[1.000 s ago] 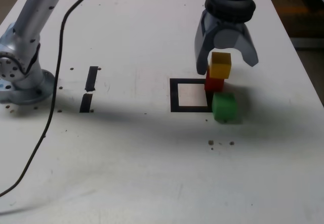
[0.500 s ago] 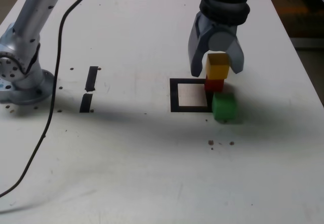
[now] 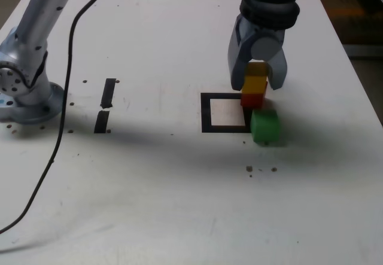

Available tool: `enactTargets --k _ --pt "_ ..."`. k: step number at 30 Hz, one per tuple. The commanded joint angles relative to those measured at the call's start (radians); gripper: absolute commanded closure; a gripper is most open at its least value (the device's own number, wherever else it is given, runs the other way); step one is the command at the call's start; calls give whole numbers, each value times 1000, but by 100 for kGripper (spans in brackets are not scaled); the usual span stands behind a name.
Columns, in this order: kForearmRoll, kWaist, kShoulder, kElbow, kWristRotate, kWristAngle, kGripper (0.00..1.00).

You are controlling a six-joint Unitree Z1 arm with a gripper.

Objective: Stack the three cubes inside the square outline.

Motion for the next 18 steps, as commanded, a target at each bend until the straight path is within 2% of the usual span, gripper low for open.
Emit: enactTargets --k 1,9,13,18 --pt "12 -4 -34 -9 -6 8 77" --pt "112 22 -165 -5 -29 57 77" --pt "127 72 -197 23 -19 58 77" --pt "121 138 -192 58 2 50 76"
